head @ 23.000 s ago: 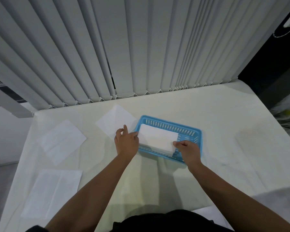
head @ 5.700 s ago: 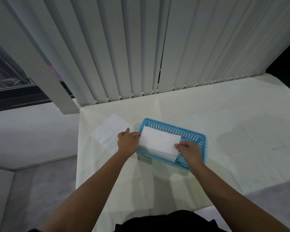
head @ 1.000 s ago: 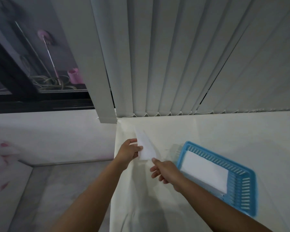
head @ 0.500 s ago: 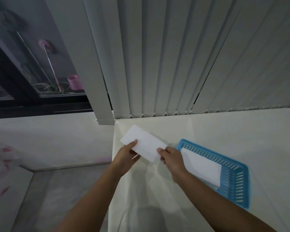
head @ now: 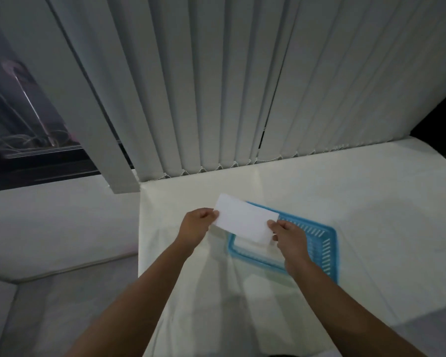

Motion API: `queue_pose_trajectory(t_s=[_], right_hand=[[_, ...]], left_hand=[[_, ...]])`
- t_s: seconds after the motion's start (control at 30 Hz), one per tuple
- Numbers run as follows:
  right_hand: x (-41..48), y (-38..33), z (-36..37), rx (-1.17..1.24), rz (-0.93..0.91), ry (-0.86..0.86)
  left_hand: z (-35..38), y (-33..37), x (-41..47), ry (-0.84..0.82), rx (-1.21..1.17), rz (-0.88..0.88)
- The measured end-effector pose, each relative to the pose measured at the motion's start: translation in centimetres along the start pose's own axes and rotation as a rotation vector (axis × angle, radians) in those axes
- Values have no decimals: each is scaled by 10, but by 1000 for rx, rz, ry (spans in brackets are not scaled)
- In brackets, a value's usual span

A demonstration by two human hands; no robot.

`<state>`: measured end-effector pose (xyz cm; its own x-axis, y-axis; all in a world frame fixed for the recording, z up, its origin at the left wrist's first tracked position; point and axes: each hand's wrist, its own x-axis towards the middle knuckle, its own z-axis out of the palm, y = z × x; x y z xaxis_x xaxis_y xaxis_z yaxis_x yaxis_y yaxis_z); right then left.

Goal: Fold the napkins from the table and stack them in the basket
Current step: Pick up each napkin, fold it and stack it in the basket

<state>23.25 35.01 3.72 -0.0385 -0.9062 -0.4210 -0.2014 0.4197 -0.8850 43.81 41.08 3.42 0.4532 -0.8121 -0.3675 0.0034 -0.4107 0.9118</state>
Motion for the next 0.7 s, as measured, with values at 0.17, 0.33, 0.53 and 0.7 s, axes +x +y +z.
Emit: queue_pose_trajectory(t_s=[0.17, 0.33, 0.53, 0.7], right_hand=[[13, 11, -44, -15, 32, 50], [23, 25, -69, -70, 47, 19], [31, 36, -81, -153, 31, -1], [34, 35, -79, -143, 37, -13]], left_hand=[[41, -4, -8, -42, 84, -26], [59, -24, -6, 84, 485, 75], [60, -37, -6, 135, 706, 91], [65, -30, -9, 146, 797, 106]])
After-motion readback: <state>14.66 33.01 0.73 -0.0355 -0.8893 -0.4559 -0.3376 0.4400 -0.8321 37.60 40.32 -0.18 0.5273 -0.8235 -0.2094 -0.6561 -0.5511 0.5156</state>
